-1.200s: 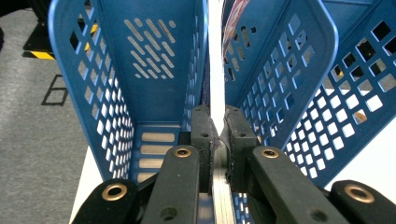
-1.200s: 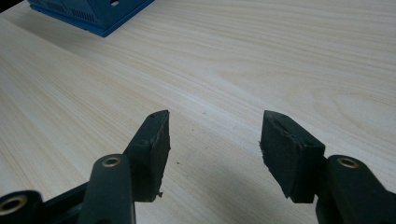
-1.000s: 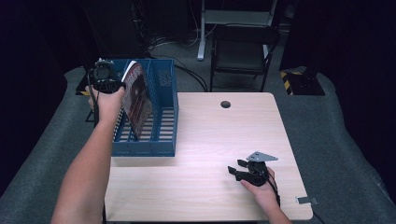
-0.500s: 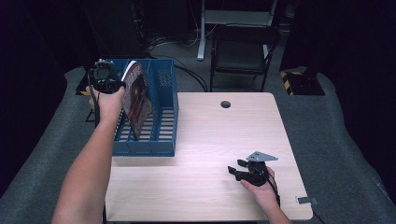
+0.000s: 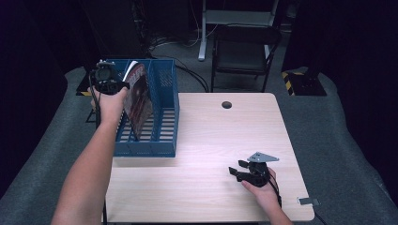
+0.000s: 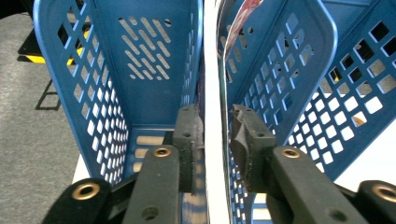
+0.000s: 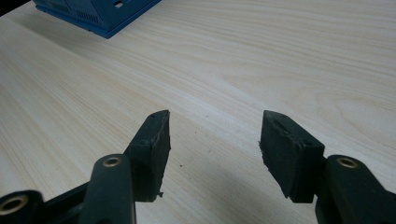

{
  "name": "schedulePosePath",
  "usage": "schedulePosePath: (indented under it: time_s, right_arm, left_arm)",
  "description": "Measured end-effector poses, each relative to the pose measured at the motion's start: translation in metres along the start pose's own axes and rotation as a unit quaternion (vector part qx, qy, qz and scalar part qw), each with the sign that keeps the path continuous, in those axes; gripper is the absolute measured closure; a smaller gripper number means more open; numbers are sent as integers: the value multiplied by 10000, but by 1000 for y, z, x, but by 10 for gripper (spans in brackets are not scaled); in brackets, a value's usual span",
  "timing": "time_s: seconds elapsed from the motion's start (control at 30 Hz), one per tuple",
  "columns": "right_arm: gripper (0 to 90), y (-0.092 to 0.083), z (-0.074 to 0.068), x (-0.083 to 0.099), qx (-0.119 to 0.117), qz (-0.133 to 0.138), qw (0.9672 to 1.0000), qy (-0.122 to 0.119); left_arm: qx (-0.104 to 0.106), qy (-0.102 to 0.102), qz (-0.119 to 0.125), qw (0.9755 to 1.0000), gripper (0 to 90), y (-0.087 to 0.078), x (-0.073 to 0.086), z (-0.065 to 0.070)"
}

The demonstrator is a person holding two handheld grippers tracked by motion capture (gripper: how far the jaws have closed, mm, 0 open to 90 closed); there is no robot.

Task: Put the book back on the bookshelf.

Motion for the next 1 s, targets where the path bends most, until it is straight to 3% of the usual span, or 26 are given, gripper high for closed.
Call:
schedulePosePath:
  time_s: [0.17, 0.33, 0.57, 0.63, 1.0]
  right_arm:
    - [425, 0, 0, 0, 2, 0, 10000, -4]
    - [425, 1, -1, 0, -7, 5, 10000, 3]
    - [425, 2, -1, 0, -40, -9, 10000, -46]
    - [425, 2, -2, 1, -39, -37, 10000, 42]
    - [424, 4, -3, -1, -47, -36, 10000, -57]
  left_arm:
    - [99, 14, -43, 9999, 610, -1, 1, 2]
    - [107, 139, -53, 9998, 593, 0, 4, 3]
    - [167, 81, -118, 9998, 588, 1, 9, 0]
    - [177, 58, -165, 9997, 579, 0, 10, 1]
    - [282, 71, -136, 9995, 494, -6, 12, -2]
Point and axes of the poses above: each handheld gripper's, and its own axes: y roughly forward along the jaws, x roughly out of its underside, z roughly to its right, the point moved 6 cm from there along y, roughly forward along the jaws, and after that the axes turned 5 degrees about -y, right-handed, at the moved point
